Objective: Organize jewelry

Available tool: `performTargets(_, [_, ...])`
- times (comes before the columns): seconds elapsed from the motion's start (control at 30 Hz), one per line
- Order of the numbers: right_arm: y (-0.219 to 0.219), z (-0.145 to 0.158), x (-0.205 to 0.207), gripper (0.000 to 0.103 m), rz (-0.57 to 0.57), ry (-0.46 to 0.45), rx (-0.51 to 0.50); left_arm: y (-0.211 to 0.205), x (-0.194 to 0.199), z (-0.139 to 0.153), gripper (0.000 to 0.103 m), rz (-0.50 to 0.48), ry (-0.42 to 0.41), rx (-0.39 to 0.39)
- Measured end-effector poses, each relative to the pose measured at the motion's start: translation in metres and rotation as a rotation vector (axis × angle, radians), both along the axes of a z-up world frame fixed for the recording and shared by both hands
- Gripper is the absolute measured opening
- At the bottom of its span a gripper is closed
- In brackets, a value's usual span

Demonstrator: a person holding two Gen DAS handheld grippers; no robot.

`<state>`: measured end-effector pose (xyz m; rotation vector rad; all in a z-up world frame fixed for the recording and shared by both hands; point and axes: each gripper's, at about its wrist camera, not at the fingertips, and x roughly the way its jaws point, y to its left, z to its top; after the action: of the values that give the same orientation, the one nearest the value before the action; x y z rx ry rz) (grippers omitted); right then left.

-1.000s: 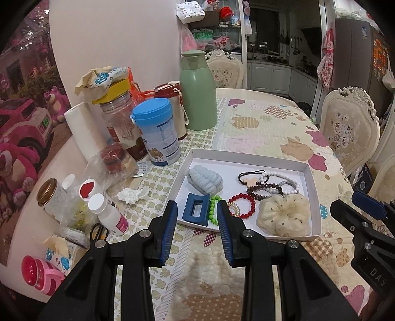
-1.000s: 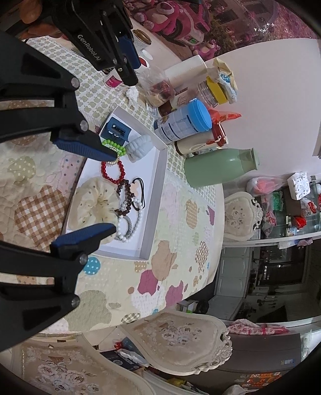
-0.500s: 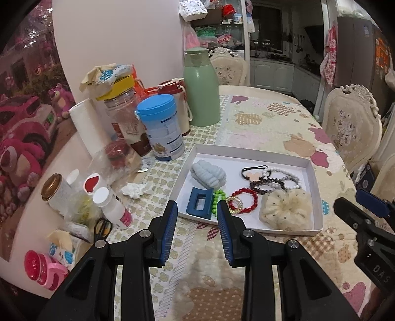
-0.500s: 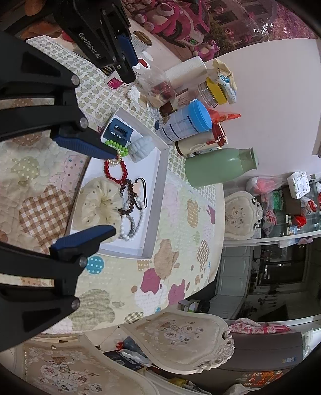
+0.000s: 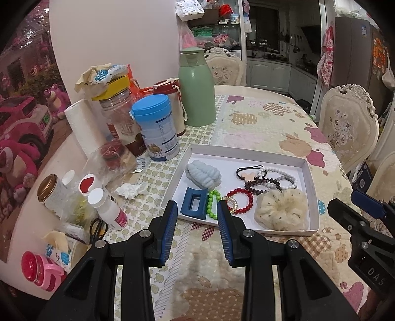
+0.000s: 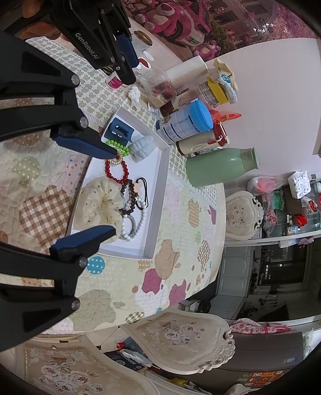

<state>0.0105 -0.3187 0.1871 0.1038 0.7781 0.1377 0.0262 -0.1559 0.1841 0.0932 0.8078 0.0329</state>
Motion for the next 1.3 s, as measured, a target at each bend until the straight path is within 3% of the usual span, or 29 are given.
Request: performTargets(1.3, [0.007,-0.015,0.013,0.059,0.024,0.036,-0.008,0.003,0.011,-0.011,0.025,-0.023,0.028,-0.026])
